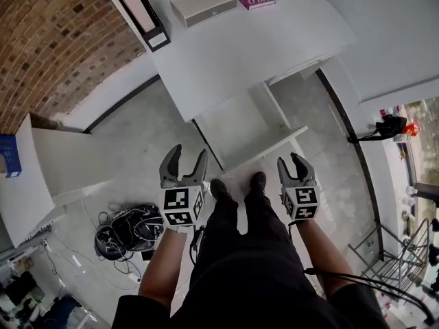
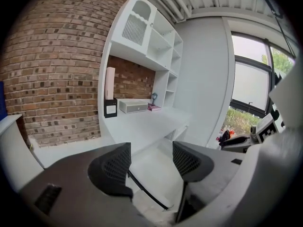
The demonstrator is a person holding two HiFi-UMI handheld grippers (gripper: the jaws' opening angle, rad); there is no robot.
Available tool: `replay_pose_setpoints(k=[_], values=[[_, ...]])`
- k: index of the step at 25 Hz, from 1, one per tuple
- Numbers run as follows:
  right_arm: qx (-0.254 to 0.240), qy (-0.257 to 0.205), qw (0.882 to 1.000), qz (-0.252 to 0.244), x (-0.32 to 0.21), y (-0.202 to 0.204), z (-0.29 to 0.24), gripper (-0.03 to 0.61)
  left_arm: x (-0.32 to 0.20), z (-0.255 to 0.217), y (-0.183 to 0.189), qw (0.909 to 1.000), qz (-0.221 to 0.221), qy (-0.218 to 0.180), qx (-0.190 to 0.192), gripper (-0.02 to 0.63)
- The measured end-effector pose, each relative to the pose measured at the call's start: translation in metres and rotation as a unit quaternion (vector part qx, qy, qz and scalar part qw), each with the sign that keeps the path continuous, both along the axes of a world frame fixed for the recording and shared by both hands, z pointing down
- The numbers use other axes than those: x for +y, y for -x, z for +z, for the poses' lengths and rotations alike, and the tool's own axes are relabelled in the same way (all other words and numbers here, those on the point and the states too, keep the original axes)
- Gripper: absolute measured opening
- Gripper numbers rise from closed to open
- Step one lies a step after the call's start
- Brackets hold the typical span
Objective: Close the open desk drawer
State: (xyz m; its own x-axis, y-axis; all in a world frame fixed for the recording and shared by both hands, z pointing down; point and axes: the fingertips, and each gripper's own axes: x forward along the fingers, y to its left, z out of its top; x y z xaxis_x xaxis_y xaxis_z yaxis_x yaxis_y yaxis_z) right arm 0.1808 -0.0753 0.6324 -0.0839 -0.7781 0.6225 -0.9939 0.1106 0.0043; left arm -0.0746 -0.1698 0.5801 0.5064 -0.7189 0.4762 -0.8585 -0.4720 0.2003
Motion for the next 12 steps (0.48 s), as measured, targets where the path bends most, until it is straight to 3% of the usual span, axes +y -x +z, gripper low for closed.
replay_pose_setpoints(k=[4,12], values=[[-0.019,0.038,0.999,-0.006,-0.003,0.001,0.052,0.167,-0.002,0.029,-0.011,0.9995,0.006,0.018,-0.023,0.27],[0.004,0.135,0.987,-0.087,0.003,0.0,0.18,0.169,0.013,0.072,-0.039,0.9967,0.011,0.052,-0.061,0.27]])
